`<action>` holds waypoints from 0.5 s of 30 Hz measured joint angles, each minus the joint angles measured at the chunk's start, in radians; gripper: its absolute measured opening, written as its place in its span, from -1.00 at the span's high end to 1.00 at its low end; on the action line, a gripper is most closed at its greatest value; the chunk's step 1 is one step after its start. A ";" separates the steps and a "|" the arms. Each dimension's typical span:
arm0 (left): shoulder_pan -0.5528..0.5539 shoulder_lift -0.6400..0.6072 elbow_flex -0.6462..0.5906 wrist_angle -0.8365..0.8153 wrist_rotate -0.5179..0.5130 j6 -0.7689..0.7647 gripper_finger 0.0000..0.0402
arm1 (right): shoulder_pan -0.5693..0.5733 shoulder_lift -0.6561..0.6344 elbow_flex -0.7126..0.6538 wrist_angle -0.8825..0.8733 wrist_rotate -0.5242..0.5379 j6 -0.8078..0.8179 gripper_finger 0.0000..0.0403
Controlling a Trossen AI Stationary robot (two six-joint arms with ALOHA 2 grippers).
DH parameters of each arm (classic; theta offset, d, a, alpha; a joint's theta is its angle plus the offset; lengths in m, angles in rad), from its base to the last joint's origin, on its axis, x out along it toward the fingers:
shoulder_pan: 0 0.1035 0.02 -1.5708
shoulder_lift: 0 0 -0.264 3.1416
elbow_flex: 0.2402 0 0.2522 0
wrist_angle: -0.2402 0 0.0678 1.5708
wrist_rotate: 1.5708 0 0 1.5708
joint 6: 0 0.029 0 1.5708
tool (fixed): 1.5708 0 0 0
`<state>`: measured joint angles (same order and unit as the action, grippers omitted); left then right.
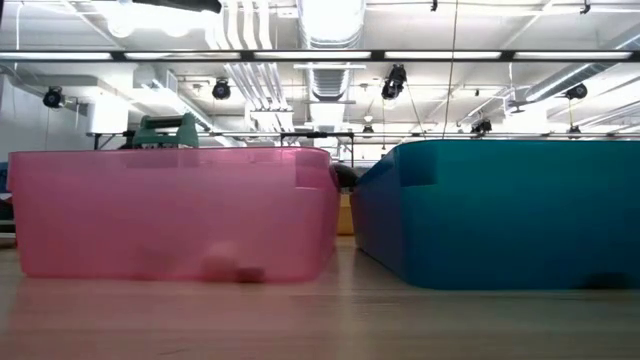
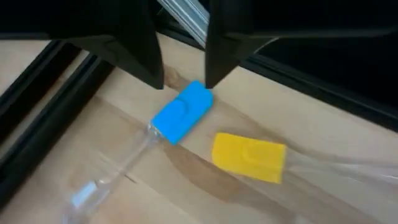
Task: Pick & Place Kitchen Items
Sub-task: Put the blue spatula into the yellow bin
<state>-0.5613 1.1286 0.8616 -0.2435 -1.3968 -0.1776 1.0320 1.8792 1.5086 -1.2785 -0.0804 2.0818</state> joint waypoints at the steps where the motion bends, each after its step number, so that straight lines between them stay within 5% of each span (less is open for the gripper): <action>1: 0.000 0.000 0.000 0.000 0.014 0.002 -0.19 | 0.010 0.009 0.002 0.000 -0.003 0.025 0.40; 5: 0.000 0.000 0.000 0.045 0.037 0.020 -0.19 | 0.034 0.040 -0.007 -0.001 -0.012 0.084 0.15; 8: -0.005 0.000 0.000 0.073 0.200 0.097 -0.19 | 0.033 0.060 -0.015 0.002 -0.049 0.085 0.03; 15: -0.013 0.011 -0.044 0.366 1.150 0.549 -0.19 | 0.030 0.051 -0.036 0.013 -0.059 0.099 -0.12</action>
<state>-0.5745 1.1399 0.8180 0.1228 -0.2469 0.3718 1.0622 1.9305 1.4725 -1.2656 -0.1396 2.1813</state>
